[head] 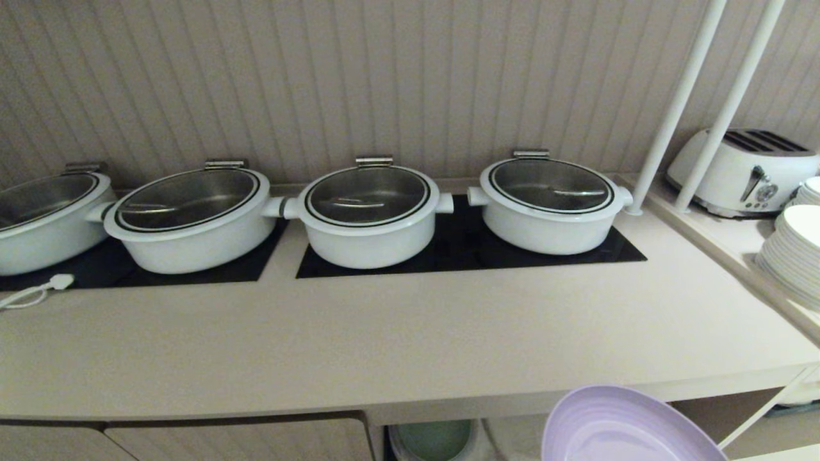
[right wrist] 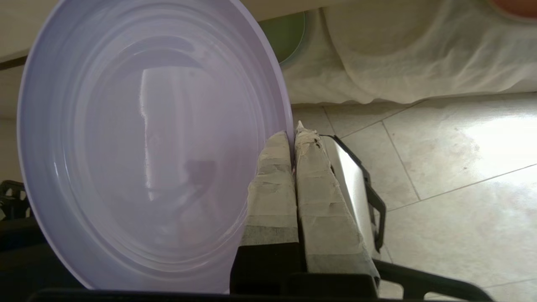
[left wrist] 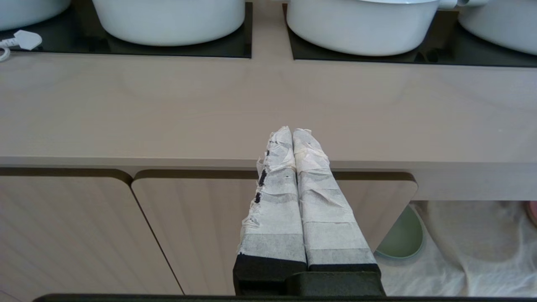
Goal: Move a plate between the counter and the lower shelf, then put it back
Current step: Put the plate
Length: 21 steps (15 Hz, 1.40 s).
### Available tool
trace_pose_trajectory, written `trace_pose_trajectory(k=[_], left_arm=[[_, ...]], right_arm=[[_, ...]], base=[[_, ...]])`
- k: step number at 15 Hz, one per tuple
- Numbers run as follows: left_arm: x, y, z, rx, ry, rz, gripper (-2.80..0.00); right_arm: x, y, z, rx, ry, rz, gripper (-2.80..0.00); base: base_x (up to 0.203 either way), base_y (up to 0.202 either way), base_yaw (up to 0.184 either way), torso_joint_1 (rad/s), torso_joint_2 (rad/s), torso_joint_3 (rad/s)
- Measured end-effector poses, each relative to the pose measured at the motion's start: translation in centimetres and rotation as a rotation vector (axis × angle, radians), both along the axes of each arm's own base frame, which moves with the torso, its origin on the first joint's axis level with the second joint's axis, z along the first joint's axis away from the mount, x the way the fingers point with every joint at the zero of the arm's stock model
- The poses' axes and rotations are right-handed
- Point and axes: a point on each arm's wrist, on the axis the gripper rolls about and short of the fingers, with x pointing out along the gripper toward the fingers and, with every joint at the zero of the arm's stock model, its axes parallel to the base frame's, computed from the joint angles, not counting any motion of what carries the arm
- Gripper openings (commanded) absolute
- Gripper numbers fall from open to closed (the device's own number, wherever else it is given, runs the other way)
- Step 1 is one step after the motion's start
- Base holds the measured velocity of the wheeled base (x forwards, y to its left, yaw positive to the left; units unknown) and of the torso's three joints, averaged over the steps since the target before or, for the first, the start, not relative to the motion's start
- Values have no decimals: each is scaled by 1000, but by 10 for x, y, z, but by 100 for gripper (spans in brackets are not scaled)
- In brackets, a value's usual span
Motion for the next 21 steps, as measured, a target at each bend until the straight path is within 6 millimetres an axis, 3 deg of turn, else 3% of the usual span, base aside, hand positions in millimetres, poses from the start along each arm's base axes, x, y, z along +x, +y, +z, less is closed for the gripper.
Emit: trace_pose_trajectory(k=[10,21], left_arm=[[-1,0,0,0,-7,0,-280],[0,0,0,0,-3,0,-280]], right_arm=[[63,3,15,-21,-8,14,-280],[172,9,14,-26,50,18,-280]], base=[[0,0,0,0,0,0],[0,0,0,0,0,0]])
